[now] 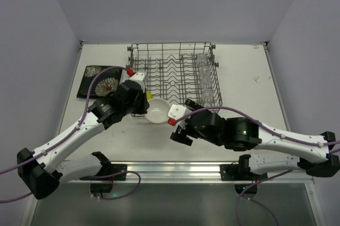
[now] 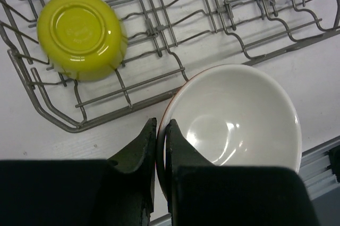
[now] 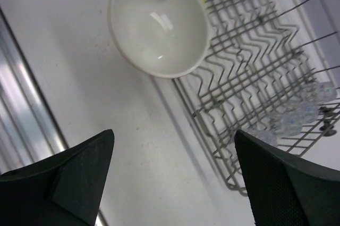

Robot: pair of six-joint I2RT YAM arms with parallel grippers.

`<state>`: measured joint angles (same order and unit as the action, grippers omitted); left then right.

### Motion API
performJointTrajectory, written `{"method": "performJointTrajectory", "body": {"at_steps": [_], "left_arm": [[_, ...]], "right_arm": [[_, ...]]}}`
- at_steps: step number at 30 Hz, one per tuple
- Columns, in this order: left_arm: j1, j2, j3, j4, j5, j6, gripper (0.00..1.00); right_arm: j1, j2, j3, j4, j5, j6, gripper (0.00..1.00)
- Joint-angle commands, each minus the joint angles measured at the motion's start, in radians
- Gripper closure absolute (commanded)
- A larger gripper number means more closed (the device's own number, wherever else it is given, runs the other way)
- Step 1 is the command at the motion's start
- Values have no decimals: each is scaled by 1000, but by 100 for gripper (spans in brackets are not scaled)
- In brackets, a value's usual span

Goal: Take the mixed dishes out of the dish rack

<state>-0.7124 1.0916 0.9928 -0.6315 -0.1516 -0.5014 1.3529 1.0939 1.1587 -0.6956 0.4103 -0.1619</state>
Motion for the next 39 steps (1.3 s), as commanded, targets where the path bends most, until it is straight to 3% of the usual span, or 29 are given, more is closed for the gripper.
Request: {"method": "performJointTrajectory", "body": {"at_steps": [1,3,7,11,21,29,37,39], "left_arm": [[4,-96,-80,99,7,-61,100],[2,-177,-175,140,37,-83,100],[-1,-274,-267,161,32,-143,100],[-30,-297,-342,159,-38,-173,100],[-183,-383,-511,196,-247,-414,100],[-240,-372,-686,389,-341,-519,100],[-348,-248,-681,395,-480,-568,99],[-366,-216,-678,394,-483,-591,94]], "right_arm": [[-15,-112,-63,245,181,-11,1],[-65,-135,-83,344,246,21,1],[-237,-121,-50,344,184,264,1],[-354,-101,-48,353,111,335,1],[-363,-60,-39,354,91,326,1],[-376,-65,-51,360,73,329,1],[-380,-66,-59,358,59,320,1],[-380,-62,-59,360,56,320,1]]}}
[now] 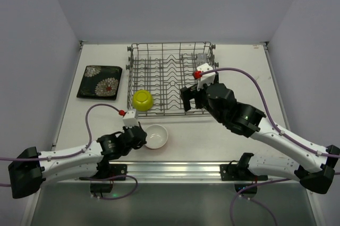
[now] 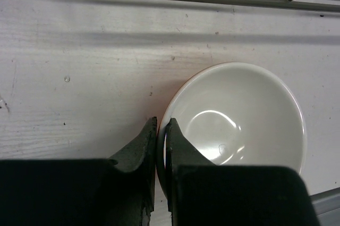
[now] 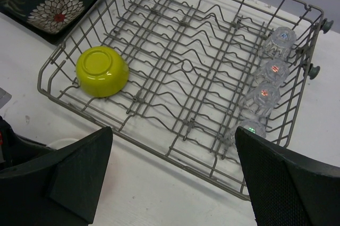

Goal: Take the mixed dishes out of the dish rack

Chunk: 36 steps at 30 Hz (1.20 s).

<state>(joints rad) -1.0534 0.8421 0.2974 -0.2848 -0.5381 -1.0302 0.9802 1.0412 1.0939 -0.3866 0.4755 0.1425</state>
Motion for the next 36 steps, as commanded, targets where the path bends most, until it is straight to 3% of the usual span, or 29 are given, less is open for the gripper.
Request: {"method": "performJointTrajectory", "body": {"at_steps": [1,3,5,6,9,12,15,18,20,25,27,28,29,30,31,33,36], "left_arm": [[-34,40,20,49,-106,-68,93],[-48,45,25,39,-117,-80,92],[-56,38,35,33,-120,-76,83],[-59,38,39,33,-118,-70,70],[-60,45,66,24,-105,-42,59],[-69,54,114,-22,-97,-39,43],[-80,45,176,-108,-120,-45,22],[-82,8,250,-195,-149,-24,9],[-80,-12,308,-240,-167,19,1],[-62,21,516,-397,-333,100,0],[48,54,603,-401,-332,168,0],[112,55,612,-311,-283,223,0],[178,46,614,-250,-219,352,0],[322,40,615,-196,-69,392,0],[389,52,623,-139,-6,430,0],[549,84,666,-139,128,430,0],[696,100,680,-149,231,389,0]], "right_arm": [[-8,-7,4,51,-11,14,1],[-11,-1,3,49,-17,16,1],[-15,3,4,49,-23,16,1],[-18,8,4,49,-25,23,1],[-57,31,27,17,-57,74,1],[-106,51,41,-8,-127,112,1],[-159,85,58,-12,-222,152,1],[-212,150,101,-11,-314,196,1],[-241,221,132,-11,-377,236,1],[-288,380,254,22,-460,367,1],[-313,479,305,34,-507,474,1],[-340,509,316,55,-546,515,1],[-351,537,319,84,-630,590,1],[-357,575,299,179,-664,617,1],[-357,594,293,216,-696,638,1],[-357,676,334,217,-744,695,1],[-353,744,350,257,-759,752,2]]}}
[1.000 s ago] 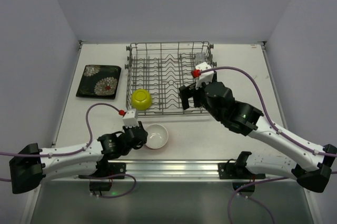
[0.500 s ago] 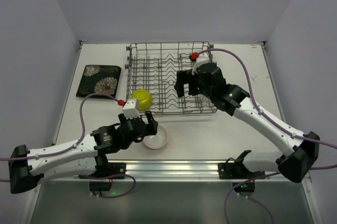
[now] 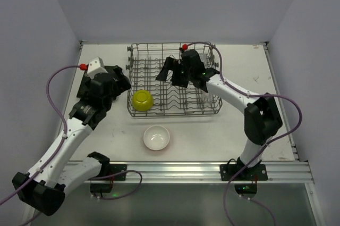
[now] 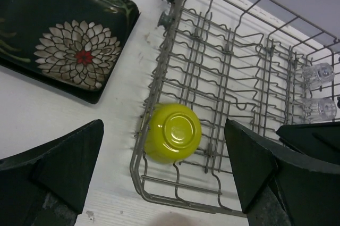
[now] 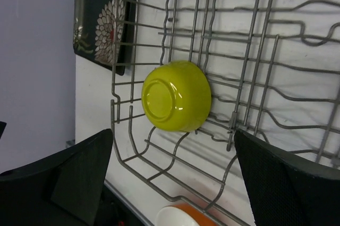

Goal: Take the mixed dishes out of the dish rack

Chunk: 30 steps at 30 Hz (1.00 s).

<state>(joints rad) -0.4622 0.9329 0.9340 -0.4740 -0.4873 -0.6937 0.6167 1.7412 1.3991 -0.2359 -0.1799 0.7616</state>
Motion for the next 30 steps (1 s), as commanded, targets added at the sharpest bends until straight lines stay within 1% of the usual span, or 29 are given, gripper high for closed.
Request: {"method": "performJointTrajectory", "body": {"at_steps": [1,3,6,9,10,12,13,14,16,17,21,30], "left_arm": [[117,-15,48,34,188,48,0],[122,-48,61,23,206,56,0],[120,-104,101,-40,207,92,0],[122,-129,150,-102,226,222,0],[120,-146,157,-112,240,246,0],[120,-180,137,-107,260,270,0],[120,-225,117,-86,265,284,0],[120,-252,62,-62,276,296,0],[120,-302,17,-11,257,306,0],[120,-309,-12,-8,225,303,0],[120,-315,-66,9,190,306,0],[120,-318,-118,14,216,307,0]], "right_arm": [[14,55,35,131,-116,146,3],[26,83,34,144,-136,168,4],[43,141,49,141,-148,154,5],[46,184,44,168,-159,157,5],[48,202,40,175,-167,157,5],[46,218,29,216,-181,165,5],[46,233,23,230,-208,169,5],[46,242,20,237,-211,174,5],[48,259,29,262,-213,183,5],[46,274,29,273,-220,188,5],[46,296,28,290,-231,203,5],[46,320,-14,354,-230,255,4]]}}
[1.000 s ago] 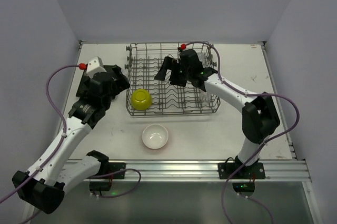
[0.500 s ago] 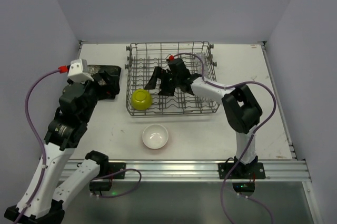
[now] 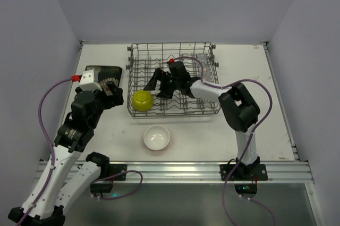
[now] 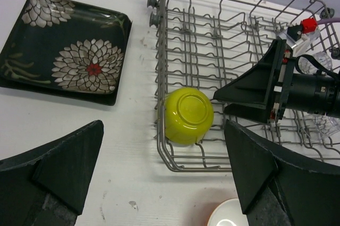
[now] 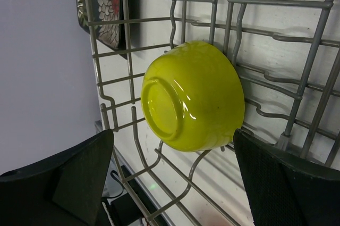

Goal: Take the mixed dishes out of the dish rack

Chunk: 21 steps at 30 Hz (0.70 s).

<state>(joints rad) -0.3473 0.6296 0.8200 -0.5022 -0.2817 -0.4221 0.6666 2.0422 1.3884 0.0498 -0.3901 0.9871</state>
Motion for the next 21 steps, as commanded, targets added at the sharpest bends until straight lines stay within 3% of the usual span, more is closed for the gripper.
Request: {"method": "performJointTrajectory", "body": {"at_steps": [1,21], "left_arm": [[5,-14,-7,45,15,37,0],[5,-13,-15,47,16,43,0]], "right_arm": [[-4,24,-3,68,-21,31,4],[7,64,-20,84,-10,67,4]]}}
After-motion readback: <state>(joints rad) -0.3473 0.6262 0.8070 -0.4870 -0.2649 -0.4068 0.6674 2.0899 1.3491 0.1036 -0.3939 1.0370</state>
